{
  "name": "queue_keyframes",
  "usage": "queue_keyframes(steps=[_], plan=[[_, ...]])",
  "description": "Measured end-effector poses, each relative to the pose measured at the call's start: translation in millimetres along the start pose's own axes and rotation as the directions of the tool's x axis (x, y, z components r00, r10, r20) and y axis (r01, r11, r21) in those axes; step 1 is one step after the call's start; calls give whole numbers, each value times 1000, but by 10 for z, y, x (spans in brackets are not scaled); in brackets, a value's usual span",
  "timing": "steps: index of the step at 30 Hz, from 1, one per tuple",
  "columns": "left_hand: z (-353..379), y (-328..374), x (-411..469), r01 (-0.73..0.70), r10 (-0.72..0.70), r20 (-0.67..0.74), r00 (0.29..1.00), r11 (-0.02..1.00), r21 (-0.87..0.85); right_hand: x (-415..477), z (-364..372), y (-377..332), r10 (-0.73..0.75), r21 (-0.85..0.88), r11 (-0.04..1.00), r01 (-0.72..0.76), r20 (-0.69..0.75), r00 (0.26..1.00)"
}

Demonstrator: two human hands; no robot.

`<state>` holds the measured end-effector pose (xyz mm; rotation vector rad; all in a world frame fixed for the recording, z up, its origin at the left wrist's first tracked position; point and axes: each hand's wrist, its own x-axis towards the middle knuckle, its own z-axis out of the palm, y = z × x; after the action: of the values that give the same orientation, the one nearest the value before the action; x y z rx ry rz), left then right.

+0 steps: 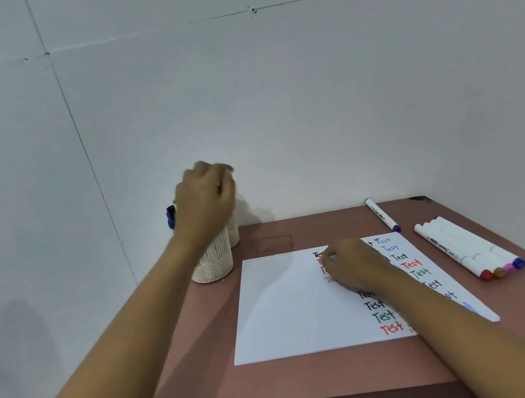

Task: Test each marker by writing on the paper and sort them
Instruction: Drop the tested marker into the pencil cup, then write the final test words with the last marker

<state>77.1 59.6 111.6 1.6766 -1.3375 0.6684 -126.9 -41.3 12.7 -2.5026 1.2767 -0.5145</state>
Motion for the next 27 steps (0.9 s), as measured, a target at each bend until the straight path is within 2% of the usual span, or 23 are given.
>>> queue_keyframes(steps=[1,3,6,9,12,19,24,27], plan=[[88,76,-134,-49,51,42,998,998,-48,18,-16,15,1,-7,1000,-1,-27,1000],[299,182,-415,-64,82,218,973,994,-86,55,-51,39,5,-23,1000,-7,-80,997],[646,166,-755,-57,22,514,857,997,53,176,-129,86,-2,-54,998,-6,-144,990],[837,57,-914,12,-57,625,779,997,77,395,-199,206,17,-111,993,-38,-188,982],[892,3,-933,67,-93,657,748,996,65,557,-264,384,26,-190,979,-80,-270,963],[932,-33,-965,66,-67,610,789,998,23,804,-314,683,84,-533,819,-214,-257,963],[943,-45,-963,57,-59,599,799,998,22,873,-317,725,221,-528,804,-272,-158,962],[933,-51,-963,63,-54,599,799,998,6,878,-294,728,209,-564,785,-256,-148,967]])
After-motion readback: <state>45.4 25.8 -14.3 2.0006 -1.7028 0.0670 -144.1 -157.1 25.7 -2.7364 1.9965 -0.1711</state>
